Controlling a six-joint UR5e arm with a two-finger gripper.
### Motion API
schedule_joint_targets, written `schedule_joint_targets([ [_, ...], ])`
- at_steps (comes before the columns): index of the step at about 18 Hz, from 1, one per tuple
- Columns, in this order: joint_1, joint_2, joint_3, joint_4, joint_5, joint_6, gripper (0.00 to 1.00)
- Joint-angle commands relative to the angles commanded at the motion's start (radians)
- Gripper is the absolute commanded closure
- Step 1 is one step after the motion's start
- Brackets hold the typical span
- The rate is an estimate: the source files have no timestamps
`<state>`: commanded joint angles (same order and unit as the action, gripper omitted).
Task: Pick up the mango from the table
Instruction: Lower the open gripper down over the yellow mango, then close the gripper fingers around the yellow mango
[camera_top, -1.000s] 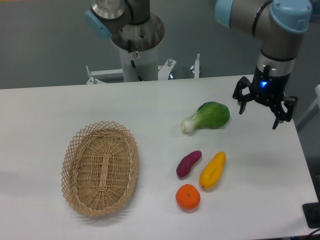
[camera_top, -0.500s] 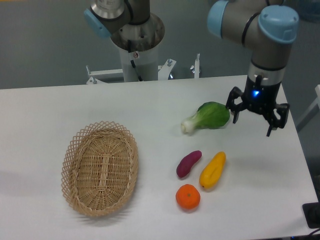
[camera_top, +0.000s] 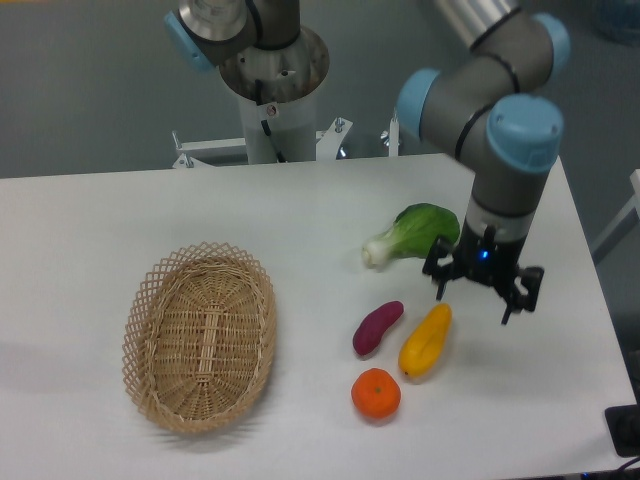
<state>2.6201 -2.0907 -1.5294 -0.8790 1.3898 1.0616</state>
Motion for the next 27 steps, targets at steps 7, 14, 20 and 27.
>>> schedule_joint_targets([
  [7, -0.018, -0.020, -0.038, 0.015, 0.002, 0.001, 0.00],
  [14, -0.020, -0.031, -0.133, 0.161, 0.005, 0.008, 0.00],
  [20, -0.040, -0.045, -0.150, 0.163, 0.089, 0.006, 0.00],
  [27, -0.052, -0.054, -0.144, 0.164, 0.117, -0.005, 0.08],
])
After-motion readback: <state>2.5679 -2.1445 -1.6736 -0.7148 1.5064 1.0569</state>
